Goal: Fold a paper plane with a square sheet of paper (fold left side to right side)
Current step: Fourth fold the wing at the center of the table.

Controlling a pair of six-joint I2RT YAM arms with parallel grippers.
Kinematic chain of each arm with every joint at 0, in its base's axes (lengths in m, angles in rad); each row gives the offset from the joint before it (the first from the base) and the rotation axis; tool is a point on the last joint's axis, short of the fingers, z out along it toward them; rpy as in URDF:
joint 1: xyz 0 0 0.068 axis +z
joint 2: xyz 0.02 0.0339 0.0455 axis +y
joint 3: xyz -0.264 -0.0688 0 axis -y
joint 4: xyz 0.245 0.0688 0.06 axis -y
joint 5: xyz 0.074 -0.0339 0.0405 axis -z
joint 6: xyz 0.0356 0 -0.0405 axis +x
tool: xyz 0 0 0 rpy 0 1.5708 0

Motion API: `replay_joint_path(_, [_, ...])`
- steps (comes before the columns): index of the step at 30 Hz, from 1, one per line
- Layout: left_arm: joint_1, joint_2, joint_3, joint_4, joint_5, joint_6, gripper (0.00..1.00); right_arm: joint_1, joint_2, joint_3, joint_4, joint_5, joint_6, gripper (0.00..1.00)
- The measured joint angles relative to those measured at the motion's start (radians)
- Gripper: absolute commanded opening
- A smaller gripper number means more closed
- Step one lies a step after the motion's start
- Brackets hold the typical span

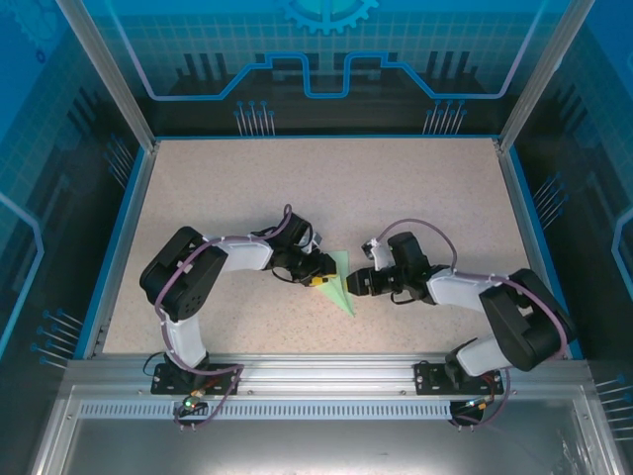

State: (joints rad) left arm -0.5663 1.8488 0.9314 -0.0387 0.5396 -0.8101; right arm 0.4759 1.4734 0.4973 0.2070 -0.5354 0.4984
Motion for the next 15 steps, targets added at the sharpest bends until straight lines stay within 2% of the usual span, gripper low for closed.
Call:
replay_joint_path(9, [0.000,0.000,0.000,0.000,0.000,0.000,0.39,-0.011,0.164,0.042,0.089,-0.107,0.072,0.35])
replay_joint_path(15, [0.000,0.000,0.000,0.000,0.000,0.000,0.39,-0.011,0.209,0.060,0.115,-0.132,0.090,0.14])
